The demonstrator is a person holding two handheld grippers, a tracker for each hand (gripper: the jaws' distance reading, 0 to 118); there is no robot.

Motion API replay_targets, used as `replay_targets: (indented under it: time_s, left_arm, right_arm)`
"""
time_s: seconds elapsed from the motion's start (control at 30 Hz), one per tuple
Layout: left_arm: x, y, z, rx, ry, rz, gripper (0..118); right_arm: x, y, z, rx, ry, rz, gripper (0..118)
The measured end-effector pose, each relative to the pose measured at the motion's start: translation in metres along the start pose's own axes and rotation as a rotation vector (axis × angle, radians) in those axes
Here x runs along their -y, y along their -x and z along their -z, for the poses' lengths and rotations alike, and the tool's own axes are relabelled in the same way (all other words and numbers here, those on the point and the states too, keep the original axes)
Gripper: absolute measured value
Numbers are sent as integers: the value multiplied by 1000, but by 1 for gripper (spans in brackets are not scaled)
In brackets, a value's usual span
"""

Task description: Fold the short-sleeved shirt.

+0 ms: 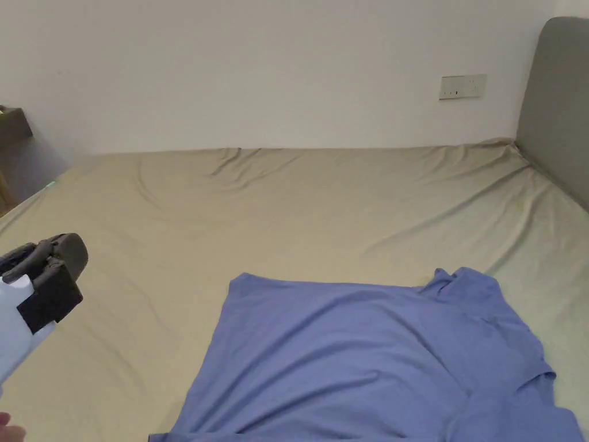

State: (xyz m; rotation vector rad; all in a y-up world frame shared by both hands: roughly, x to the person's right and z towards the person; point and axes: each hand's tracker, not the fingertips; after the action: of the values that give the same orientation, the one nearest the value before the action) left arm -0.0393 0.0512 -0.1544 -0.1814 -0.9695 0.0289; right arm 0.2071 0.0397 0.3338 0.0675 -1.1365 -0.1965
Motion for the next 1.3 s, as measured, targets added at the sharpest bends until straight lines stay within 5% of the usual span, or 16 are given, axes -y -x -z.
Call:
replay_targets:
  time_s: [0.03, 0.33, 0.43, 0.47, 0.57, 0.7, 0.8, 0.83, 0.9, 1.0, 1.3]
  left_arm:
    - [7, -2, -1, 5, 31, 29, 0]
    - [92, 42, 75, 88, 699, 49, 0]
    - [135, 68, 114, 166, 884, -80, 0]
    - [149, 75, 128, 156, 939, -146, 7]
    - [184, 84, 161, 72, 1024, -69, 117]
    - [223, 89, 196, 25, 1056, 46, 106]
    - [240, 88, 211, 26, 1089, -28, 97]
    - [244, 89, 213, 67, 1113, -63, 74]
    - [253, 82, 214, 73, 1141, -50, 0]
    - [260, 74, 207, 101, 1157, 97, 0]
    - [194, 77, 168, 124, 843, 40, 0]
  right_arm:
    - [1, 1, -1, 19, 9, -24, 1]
    - [25, -19, -10, 50, 120, 12, 0]
    - [33, -16, -5, 73, 159, -6, 0]
    - [36, -16, -2, 78, 168, -10, 0]
    - [42, -18, 7, 71, 202, 19, 0]
    - [50, -20, 14, 86, 249, 2, 0]
    - [52, -25, 14, 90, 280, -13, 0]
    - [53, -26, 14, 93, 287, -17, 0]
    - [56, -29, 13, 100, 298, -13, 0]
    - [60, -37, 15, 114, 324, -11, 0]
    - [86, -53, 31, 98, 439, -66, 0]
